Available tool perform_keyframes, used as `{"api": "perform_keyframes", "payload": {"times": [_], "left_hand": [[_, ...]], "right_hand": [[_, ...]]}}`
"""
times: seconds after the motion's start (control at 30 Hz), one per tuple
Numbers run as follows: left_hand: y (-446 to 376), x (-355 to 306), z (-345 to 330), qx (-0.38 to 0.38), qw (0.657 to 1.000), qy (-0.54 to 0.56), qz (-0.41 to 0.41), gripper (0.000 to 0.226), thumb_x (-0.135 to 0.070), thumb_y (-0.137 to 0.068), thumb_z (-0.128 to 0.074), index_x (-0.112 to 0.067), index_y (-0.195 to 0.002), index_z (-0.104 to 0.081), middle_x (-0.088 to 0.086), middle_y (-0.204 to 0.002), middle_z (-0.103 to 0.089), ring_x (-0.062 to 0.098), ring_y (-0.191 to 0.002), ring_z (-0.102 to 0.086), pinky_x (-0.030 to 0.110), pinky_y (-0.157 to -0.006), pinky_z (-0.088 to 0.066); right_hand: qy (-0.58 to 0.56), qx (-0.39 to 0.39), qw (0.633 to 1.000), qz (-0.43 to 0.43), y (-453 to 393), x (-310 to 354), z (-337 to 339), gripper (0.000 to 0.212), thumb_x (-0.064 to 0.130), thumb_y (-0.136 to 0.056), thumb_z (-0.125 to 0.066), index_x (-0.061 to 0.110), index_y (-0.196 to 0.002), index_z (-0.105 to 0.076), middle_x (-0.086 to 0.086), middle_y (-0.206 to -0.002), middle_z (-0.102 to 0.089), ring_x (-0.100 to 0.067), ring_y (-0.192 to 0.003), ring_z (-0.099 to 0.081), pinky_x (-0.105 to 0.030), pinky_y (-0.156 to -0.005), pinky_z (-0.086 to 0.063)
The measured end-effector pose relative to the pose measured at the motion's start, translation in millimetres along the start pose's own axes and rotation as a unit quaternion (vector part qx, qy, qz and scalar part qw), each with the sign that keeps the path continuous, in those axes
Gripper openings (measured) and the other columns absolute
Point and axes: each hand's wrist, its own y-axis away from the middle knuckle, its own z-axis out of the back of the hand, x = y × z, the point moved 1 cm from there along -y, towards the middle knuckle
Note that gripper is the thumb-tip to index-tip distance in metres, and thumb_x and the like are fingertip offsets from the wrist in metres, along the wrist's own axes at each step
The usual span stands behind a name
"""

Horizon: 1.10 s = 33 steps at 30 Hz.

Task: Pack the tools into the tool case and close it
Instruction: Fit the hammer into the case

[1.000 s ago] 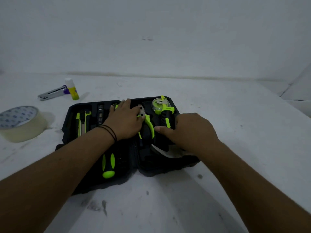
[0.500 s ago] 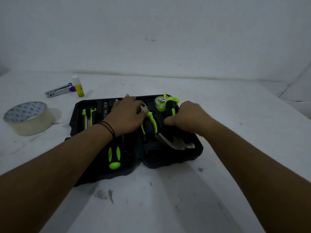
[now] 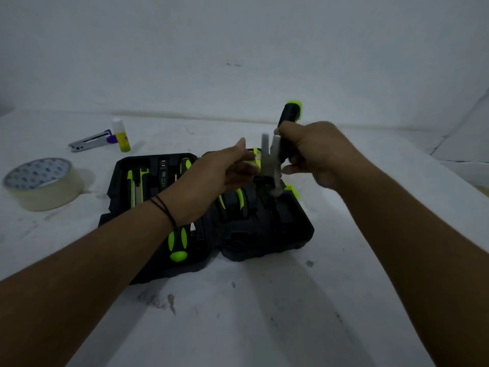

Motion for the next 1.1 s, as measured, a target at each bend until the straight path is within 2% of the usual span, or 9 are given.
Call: {"api": "perform_keyframes", "payload": {"times": [0.1, 0.2, 0.33, 0.4, 0.5, 0.7, 0.8, 0.97, 1.1], "left_hand": [[3.3, 10.1, -4.6, 0.045, 0.996, -0.058, 0.057, 0.039, -0.036, -0.093, -0.044, -0.009, -0.117, -0.059, 0.013, -0.108, -0.067, 0.03, -0.104, -0.062, 0.039, -0.094, -0.042], [7.9, 15.4, -3.9, 0.088, 0.992, -0.033, 0.084, 0.022, -0.028, -0.091, -0.051, -0.011, -0.097, -0.064, 0.007, -0.084, -0.064, 0.02, -0.076, -0.065, 0.032, -0.078, -0.052], [7.7, 25.3, 5.5, 0.034, 0.98, -0.196, 0.024, 0.018, -0.026, -0.08, -0.07, -0.009, -0.074, -0.069, 0.009, -0.068, -0.069, 0.018, -0.062, -0.065, 0.023, -0.062, -0.055], [8.6, 25.2, 4.0, 0.035, 0.957, -0.288, -0.005, 0.023, -0.035, -0.08, -0.068, -0.014, -0.07, -0.071, 0.001, -0.064, -0.071, 0.012, -0.061, -0.068, 0.021, -0.063, -0.055], [4.7, 17.6, 9.2, -0.02, 0.912, -0.406, -0.061, 0.032, -0.038, -0.086, -0.059, -0.017, -0.063, -0.068, -0.01, -0.045, -0.057, -0.001, -0.041, -0.049, 0.01, -0.043, -0.036], [-8.0, 19.0, 22.6, -0.103, 0.906, -0.398, -0.105, 0.01, -0.028, -0.086, -0.059, -0.023, -0.088, -0.068, -0.008, -0.089, -0.068, 0.007, -0.085, -0.062, 0.016, -0.069, -0.043], [-16.0, 22.9, 19.2, -0.11, 0.897, -0.407, -0.133, 0.022, -0.026, -0.085, -0.061, -0.017, -0.105, -0.066, -0.003, -0.103, -0.064, 0.011, -0.099, -0.057, 0.021, -0.085, -0.041], [-36.0, 26.3, 12.1, -0.113, 0.89, -0.419, -0.14, 0.024, -0.031, -0.085, -0.061, -0.013, -0.1, -0.067, -0.005, -0.097, -0.065, 0.009, -0.088, -0.054, 0.016, -0.069, -0.033], [-49.4, 30.2, 7.1, -0.114, 0.907, -0.393, -0.104, 0.033, -0.042, -0.081, -0.063, -0.015, -0.101, -0.066, -0.002, -0.095, -0.067, 0.013, -0.089, -0.06, 0.022, -0.072, -0.042]], "right_hand": [[-0.118, 0.072, 0.99, -0.028, 2.1, -13.7, -7.8, 0.024, 0.013, -0.087, -0.051, 0.004, -0.066, -0.058, -0.003, -0.047, -0.058, -0.016, -0.042, -0.051, -0.022, -0.043, -0.049], [-0.164, 0.143, 0.974, -0.066, 0.8, -28.8, -6.7, 0.035, 0.01, -0.09, -0.044, 0.008, -0.061, -0.063, -0.003, -0.055, -0.067, -0.016, -0.048, -0.058, -0.023, -0.046, -0.048], [-0.098, 0.218, 0.967, -0.086, -4.8, -39.4, -2.5, 0.019, 0.011, -0.089, -0.054, 0.002, -0.105, -0.061, -0.014, -0.094, -0.069, -0.025, -0.08, -0.067, -0.037, -0.075, -0.057], [-0.052, 0.222, 0.971, -0.074, -6.1, -40.6, -4.2, 0.03, 0.014, -0.088, -0.059, 0.0, -0.114, -0.058, -0.012, -0.096, -0.07, -0.02, -0.077, -0.069, -0.034, -0.072, -0.058], [-0.022, 0.225, 0.972, -0.067, -7.6, -41.7, -6.1, 0.034, 0.015, -0.088, -0.06, -0.002, -0.117, -0.057, -0.014, -0.101, -0.069, -0.022, -0.081, -0.069, -0.035, -0.074, -0.058], [0.052, 0.244, 0.967, -0.059, -5.6, -51.6, -6.0, 0.029, 0.016, -0.087, -0.062, 0.002, -0.112, -0.059, -0.007, -0.086, -0.068, -0.016, -0.069, -0.066, -0.029, -0.059, -0.056], [0.075, 0.238, 0.967, -0.047, -2.9, -55.4, -7.8, 0.016, 0.015, -0.085, -0.065, 0.013, -0.1, -0.06, -0.005, -0.081, -0.066, -0.02, -0.071, -0.061, -0.031, -0.059, -0.055], [0.121, 0.203, 0.971, -0.044, 0.2, -58.9, -12.2, 0.019, 0.022, -0.081, -0.071, 0.01, -0.091, -0.061, -0.005, -0.073, -0.066, -0.02, -0.062, -0.062, -0.032, -0.058, -0.055], [0.293, 0.109, 0.95, 0.002, 4.5, -57.4, -18.3, 0.029, 0.036, -0.076, -0.072, 0.01, -0.073, -0.057, -0.005, -0.066, -0.063, -0.021, -0.054, -0.064, -0.028, -0.054, -0.052]]}}
